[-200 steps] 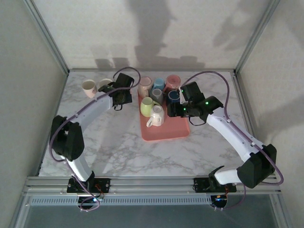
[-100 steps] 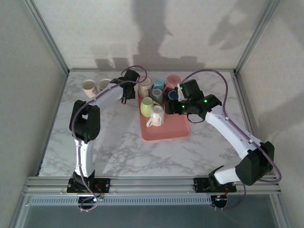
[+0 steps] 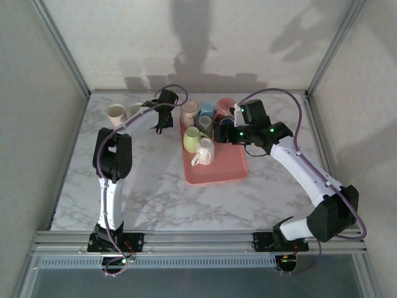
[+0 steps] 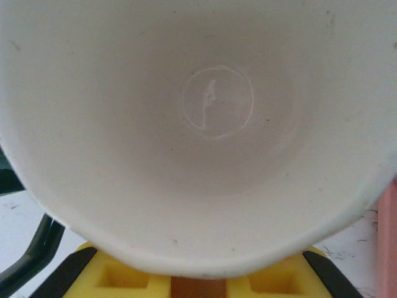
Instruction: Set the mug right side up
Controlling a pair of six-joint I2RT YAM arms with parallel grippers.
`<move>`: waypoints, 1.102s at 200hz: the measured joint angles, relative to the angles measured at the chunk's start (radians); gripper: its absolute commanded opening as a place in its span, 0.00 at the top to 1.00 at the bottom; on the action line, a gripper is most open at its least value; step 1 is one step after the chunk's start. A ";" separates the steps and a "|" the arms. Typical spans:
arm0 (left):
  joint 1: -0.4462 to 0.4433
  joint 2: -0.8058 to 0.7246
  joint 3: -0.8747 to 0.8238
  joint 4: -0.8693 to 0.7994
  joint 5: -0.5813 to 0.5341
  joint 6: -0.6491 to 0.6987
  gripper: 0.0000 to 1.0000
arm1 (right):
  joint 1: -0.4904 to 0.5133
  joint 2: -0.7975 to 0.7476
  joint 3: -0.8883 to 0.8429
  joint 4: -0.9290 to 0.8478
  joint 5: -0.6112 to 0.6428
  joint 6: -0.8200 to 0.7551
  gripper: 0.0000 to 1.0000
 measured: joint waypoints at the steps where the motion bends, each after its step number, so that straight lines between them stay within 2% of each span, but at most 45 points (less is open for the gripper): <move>1: 0.000 0.000 0.000 0.000 0.000 0.002 0.76 | 0.000 0.000 0.000 0.000 0.000 0.000 0.31; 22: 0.000 0.000 0.000 0.010 0.000 0.005 0.67 | 0.000 0.000 0.000 0.002 0.000 0.007 0.31; 64: 0.000 -0.035 -0.034 0.038 0.000 0.003 0.59 | -0.001 -0.006 -0.021 0.005 0.002 0.018 0.31; 115: -0.011 -0.334 -0.264 0.100 0.050 -0.017 0.57 | -0.004 -0.064 -0.062 -0.013 0.036 0.018 0.31; 148: -0.060 -0.589 -0.472 0.216 0.175 -0.001 0.56 | -0.012 -0.095 -0.082 -0.033 0.047 0.016 0.31; 171: -0.086 -0.746 -0.637 0.308 0.336 0.056 0.55 | -0.022 -0.110 -0.097 -0.043 0.027 -0.009 0.30; 197: -0.089 -0.792 -0.709 0.323 0.484 0.137 0.56 | -0.029 -0.119 -0.101 -0.060 -0.005 -0.045 0.30; 220: -0.129 -0.778 -0.723 0.320 0.520 0.207 0.56 | -0.035 -0.120 -0.101 -0.079 -0.025 -0.070 0.30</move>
